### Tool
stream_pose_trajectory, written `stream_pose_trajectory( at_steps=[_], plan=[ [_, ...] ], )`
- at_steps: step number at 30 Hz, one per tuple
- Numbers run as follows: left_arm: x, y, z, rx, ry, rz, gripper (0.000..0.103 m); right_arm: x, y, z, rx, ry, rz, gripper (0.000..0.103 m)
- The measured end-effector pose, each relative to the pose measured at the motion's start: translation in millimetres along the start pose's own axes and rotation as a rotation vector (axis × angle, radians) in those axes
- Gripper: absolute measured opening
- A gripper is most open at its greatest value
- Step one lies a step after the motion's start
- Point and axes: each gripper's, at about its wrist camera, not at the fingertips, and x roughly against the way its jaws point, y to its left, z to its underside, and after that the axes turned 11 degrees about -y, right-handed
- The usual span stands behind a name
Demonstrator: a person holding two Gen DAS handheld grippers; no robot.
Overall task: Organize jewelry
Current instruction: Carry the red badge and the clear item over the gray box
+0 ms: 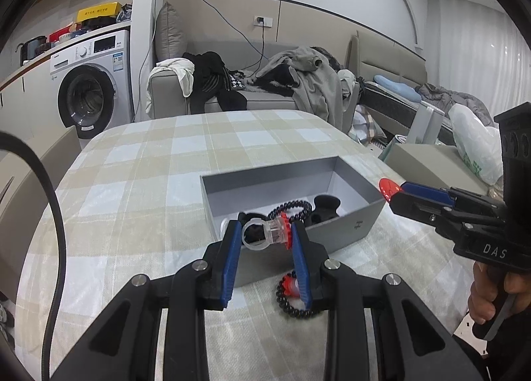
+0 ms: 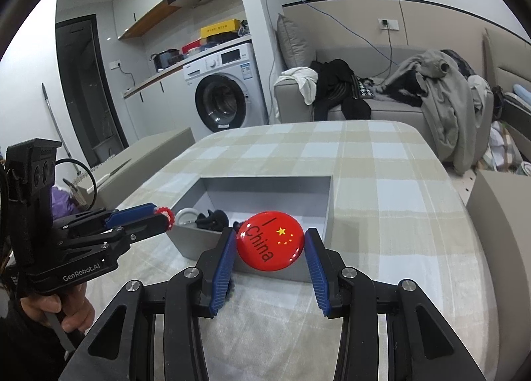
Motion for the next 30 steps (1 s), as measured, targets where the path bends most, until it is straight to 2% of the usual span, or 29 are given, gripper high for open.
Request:
stream_pose_trajectory(
  at_steps=[11, 19, 28, 30],
  plan=[
    [-29.9, 1.7, -6.5, -0.002, 0.012, -0.003, 0.024, -28.4, -4.7, -7.8, -0.011, 0.025, -0.019, 0.041],
    [-47.9, 1.7, -1.2, -0.01, 0.068, -0.017, 0.024, -49.1, -5.3, -8.8, 0.001, 0.06, -0.029, 0.041],
    [-44.4, -0.9, 1.4, -0.072, 0.082, -0.067, 0.025, -67.6, -2.6, -7.4, 0.035, 0.109, -0.025, 0.041],
    [-44.2, 0.9, 1.5, -0.07, 0.087, -0.056, 0.024, -69.5, -2.9, -5.8, 0.031, 0.117, -0.024, 0.041]
  ],
)
